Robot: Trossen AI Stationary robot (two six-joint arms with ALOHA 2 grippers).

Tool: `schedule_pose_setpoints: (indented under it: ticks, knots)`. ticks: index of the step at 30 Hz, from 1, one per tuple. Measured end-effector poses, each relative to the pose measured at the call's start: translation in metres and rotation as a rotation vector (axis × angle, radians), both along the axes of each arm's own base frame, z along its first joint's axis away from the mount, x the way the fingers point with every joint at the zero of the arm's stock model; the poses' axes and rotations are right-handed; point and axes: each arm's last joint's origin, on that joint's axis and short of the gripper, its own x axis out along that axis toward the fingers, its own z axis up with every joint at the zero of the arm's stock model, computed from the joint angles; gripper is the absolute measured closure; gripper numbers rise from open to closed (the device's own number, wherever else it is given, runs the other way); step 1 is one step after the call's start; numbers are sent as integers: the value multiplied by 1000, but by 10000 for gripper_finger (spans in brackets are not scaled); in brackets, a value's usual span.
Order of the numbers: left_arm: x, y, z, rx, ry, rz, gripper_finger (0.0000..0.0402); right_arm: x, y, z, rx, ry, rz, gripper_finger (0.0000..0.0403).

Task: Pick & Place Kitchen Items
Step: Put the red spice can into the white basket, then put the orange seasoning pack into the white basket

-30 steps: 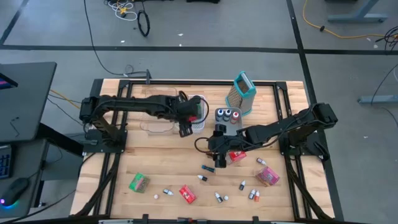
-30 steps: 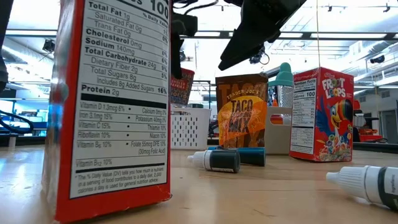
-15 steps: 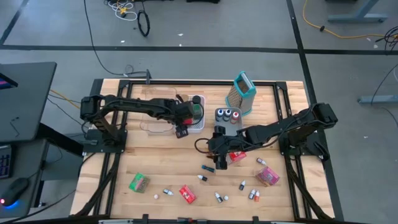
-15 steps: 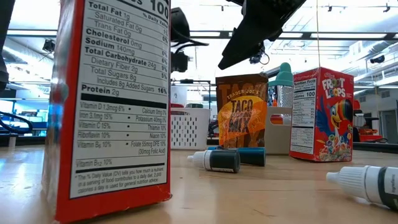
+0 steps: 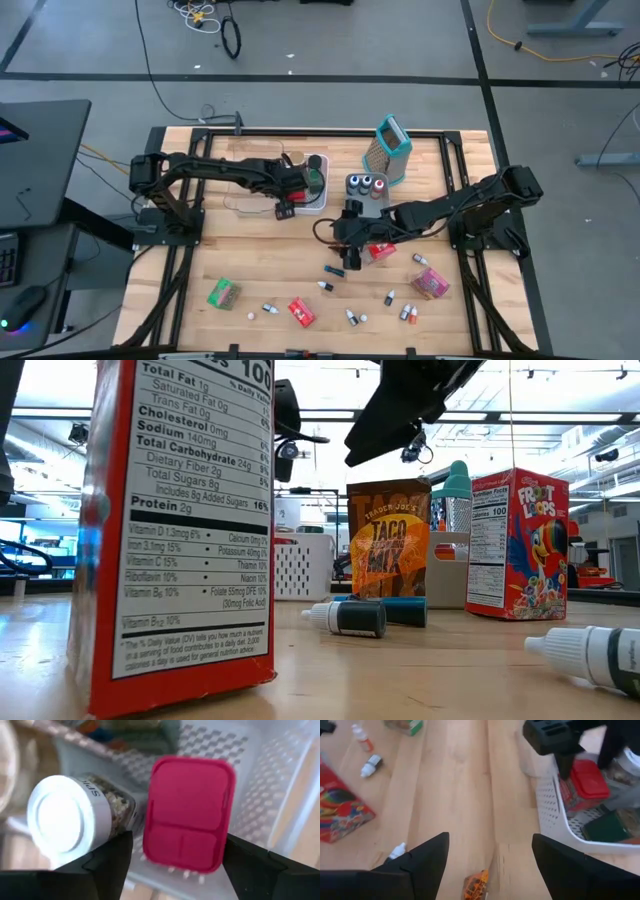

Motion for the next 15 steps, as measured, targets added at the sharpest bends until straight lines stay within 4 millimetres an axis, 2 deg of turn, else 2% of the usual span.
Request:
schedule_pose_setpoints:
  ticks: [6,10,15]
  knots:
    - [-2,-1,32,-52,10,78,105,-1,-4,-2,2,10,-84,105]
    - [-8,-8,63,-69,-94,61,107,-3,-5,-3,18,34,-98,105]
    - [-27,-18,103,-29,-265,21,107,-4,-5,-4,20,44,-99,105]
